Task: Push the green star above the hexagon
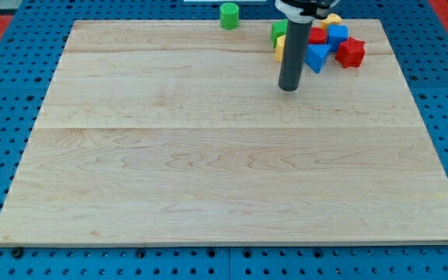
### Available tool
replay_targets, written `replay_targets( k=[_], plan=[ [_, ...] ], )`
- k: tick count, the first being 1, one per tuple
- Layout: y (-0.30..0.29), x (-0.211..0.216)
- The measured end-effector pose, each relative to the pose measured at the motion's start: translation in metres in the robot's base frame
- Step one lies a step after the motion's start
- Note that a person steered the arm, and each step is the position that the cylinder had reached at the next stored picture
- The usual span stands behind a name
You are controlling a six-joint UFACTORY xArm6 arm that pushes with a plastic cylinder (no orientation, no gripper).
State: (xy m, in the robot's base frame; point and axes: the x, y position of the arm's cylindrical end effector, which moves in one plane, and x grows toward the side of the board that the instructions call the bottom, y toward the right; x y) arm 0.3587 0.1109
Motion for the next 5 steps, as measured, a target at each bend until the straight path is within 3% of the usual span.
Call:
replay_targets(
  k=[1,3,5],
  plan=[
    [0.005,0.0],
    [-0.099,0.022],
    [-0.134,0.022]
  ],
)
